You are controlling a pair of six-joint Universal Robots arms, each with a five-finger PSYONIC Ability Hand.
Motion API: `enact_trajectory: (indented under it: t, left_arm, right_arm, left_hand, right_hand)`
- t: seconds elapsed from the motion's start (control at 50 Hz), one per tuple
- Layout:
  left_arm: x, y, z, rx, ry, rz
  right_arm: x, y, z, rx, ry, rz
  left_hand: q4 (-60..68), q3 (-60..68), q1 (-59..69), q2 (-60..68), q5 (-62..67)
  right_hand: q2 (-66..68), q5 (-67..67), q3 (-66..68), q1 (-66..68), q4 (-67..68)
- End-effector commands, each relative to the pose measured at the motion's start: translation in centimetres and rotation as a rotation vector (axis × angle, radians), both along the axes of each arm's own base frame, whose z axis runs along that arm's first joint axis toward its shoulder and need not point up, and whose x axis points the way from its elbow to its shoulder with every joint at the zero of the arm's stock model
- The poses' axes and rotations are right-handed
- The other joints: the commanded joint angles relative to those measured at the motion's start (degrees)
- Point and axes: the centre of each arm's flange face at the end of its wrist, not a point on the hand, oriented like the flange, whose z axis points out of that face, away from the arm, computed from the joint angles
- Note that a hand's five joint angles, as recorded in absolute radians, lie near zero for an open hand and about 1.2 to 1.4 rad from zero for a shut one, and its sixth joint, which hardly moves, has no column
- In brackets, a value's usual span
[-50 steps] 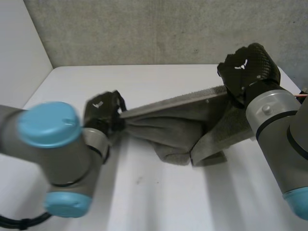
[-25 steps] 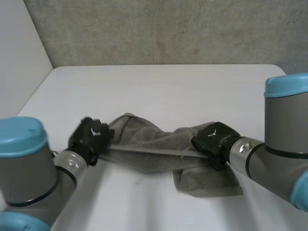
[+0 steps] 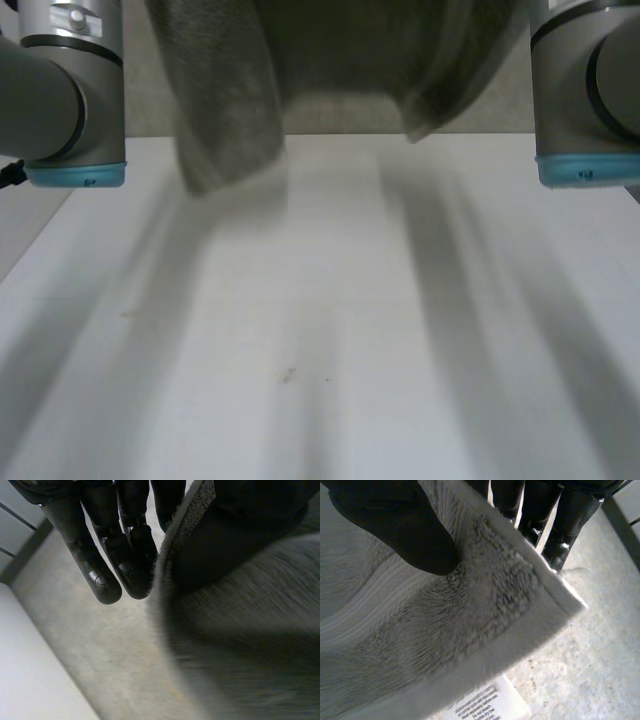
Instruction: Fold the towel.
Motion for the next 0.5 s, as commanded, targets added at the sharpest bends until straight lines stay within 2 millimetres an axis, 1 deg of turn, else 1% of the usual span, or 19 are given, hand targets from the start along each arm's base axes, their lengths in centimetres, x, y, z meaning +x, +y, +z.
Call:
enact_trajectory:
  t: [0.02, 0.06, 0.08, 0.12, 0.14, 0.18, 0.2, 0.22, 0.24, 0.26, 0.28, 0.3, 0.32, 0.34, 0.36, 0.4, 0.42, 0.44, 0.5]
  left_arm:
    - [1.6, 0.2, -6.1, 0.143, -0.108, 0.071]
    - [2.0, 1.0, -10.4, 0.254, -0.186, 0.091]
    - [2.0, 1.0, -10.4, 0.254, -0.187, 0.091]
    - [2.4, 2.3, -14.9, 0.368, -0.266, 0.102]
    - [2.4, 2.3, -15.0, 0.369, -0.267, 0.102]
    - [2.8, 3.8, -19.1, 0.481, -0.329, 0.094]
    - [2.8, 3.8, -19.1, 0.482, -0.329, 0.094]
    - [2.9, 4.3, -20.7, 0.529, -0.347, 0.087]
    - [2.9, 4.3, -20.7, 0.529, -0.347, 0.087]
    - [3.0, 4.8, -22.5, 0.581, -0.373, 0.08]
    - [3.0, 5.3, -24.6, 0.635, -0.4, 0.072]
    - [3.0, 5.3, -24.6, 0.636, -0.4, 0.071]
    - [3.0, 5.7, -26.3, 0.684, -0.425, 0.066]
    - [3.1, 6.1, -27.8, 0.729, -0.449, 0.061]
    - [3.1, 6.1, -27.8, 0.729, -0.449, 0.061]
    - [3.2, 7.2, -30.0, 0.804, -0.499, 0.04]
    - [3.2, 7.2, -30.1, 0.805, -0.499, 0.04]
    - [3.3, 7.6, -30.5, 0.832, -0.518, 0.021]
    - [3.4, 7.9, -30.4, 0.856, -0.535, -0.007]
  right_arm:
    - [0.3, 0.6, -6.7, 0.171, 0.124, 0.038]
    - [0.1, 0.9, -10.5, 0.273, 0.178, 0.052]
    - [0.1, 0.9, -10.5, 0.273, 0.178, 0.053]
    - [0.2, 1.8, -13.9, 0.358, 0.236, 0.09]
    - [0.2, 1.8, -13.9, 0.358, 0.236, 0.09]
    - [0.1, 2.8, -16.8, 0.433, 0.284, 0.13]
    - [0.1, 2.8, -16.8, 0.433, 0.285, 0.13]
    - [-0.1, 3.1, -18.3, 0.474, 0.305, 0.136]
    - [-0.2, 3.4, -19.9, 0.521, 0.321, 0.142]
    - [-0.2, 3.4, -19.9, 0.521, 0.321, 0.142]
    - [-0.3, 3.6, -22.0, 0.581, 0.345, 0.141]
    - [-0.3, 3.6, -22.1, 0.581, 0.345, 0.141]
    - [-0.3, 3.9, -24.2, 0.642, 0.373, 0.145]
    - [-0.2, 4.5, -25.8, 0.692, 0.404, 0.154]
    - [-0.2, 4.5, -25.9, 0.692, 0.404, 0.154]
    - [-0.7, 5.2, -27.1, 0.765, 0.427, 0.142]
    - [-0.7, 5.2, -27.1, 0.765, 0.427, 0.142]
    - [-0.9, 5.4, -27.2, 0.786, 0.429, 0.133]
    - [-1.4, 5.8, -27.4, 0.831, 0.428, 0.122]
  left_hand:
    - [10.2, 10.3, 12.0, 10.2, 10.6]
    - [10.2, 10.3, 12.0, 10.2, 10.6]
    - [10.2, 10.3, 12.0, 10.2, 10.6]
    - [10.2, 10.3, 12.0, 10.2, 10.6]
    - [10.2, 10.3, 12.0, 10.2, 10.6]
    - [10.2, 10.3, 12.0, 10.2, 10.6]
    - [10.2, 10.3, 12.0, 10.2, 10.6]
    - [10.2, 10.3, 12.0, 10.2, 10.6]
    - [10.2, 10.3, 12.0, 10.2, 10.6]
    - [10.2, 10.3, 12.0, 10.2, 10.6]
    - [10.2, 10.3, 12.0, 10.2, 10.6]
    - [10.2, 10.3, 12.0, 10.2, 10.6]
    - [10.2, 10.3, 12.0, 10.2, 10.6]
    - [10.2, 10.3, 12.0, 10.2, 10.6]
    - [10.2, 10.3, 12.0, 10.2, 10.6]
    - [10.2, 10.3, 12.0, 10.2, 10.6]
    - [10.2, 10.3, 12.0, 10.2, 10.6]
    - [10.2, 10.3, 12.0, 10.2, 10.6]
    - [10.2, 10.3, 12.0, 10.2, 10.6]
  right_hand:
    - [12.4, 13.2, 12.1, 24.7, 11.6]
    - [12.4, 13.2, 12.1, 24.7, 11.6]
    - [12.4, 13.2, 12.1, 24.7, 11.6]
    - [12.4, 13.2, 12.1, 24.7, 11.6]
    - [12.4, 13.2, 12.1, 24.7, 11.6]
    - [12.4, 13.2, 12.1, 24.7, 11.6]
    - [12.4, 13.2, 12.1, 24.7, 11.6]
    - [12.4, 13.2, 12.1, 24.7, 11.6]
    - [12.4, 13.2, 12.1, 24.7, 11.6]
    - [12.4, 13.2, 12.1, 24.7, 11.6]
    - [12.4, 13.2, 12.1, 24.7, 11.6]
    - [12.4, 13.2, 12.1, 24.7, 11.6]
    - [12.4, 13.2, 12.1, 24.7, 11.6]
    - [12.4, 13.2, 12.1, 24.7, 11.6]
    - [12.4, 13.2, 12.1, 24.7, 11.6]
    - [12.4, 13.2, 12.1, 24.7, 11.6]
    - [12.4, 13.2, 12.1, 24.7, 11.6]
    - [12.4, 13.2, 12.1, 24.7, 11.6]
    - [12.4, 13.2, 12.1, 24.7, 11.6]
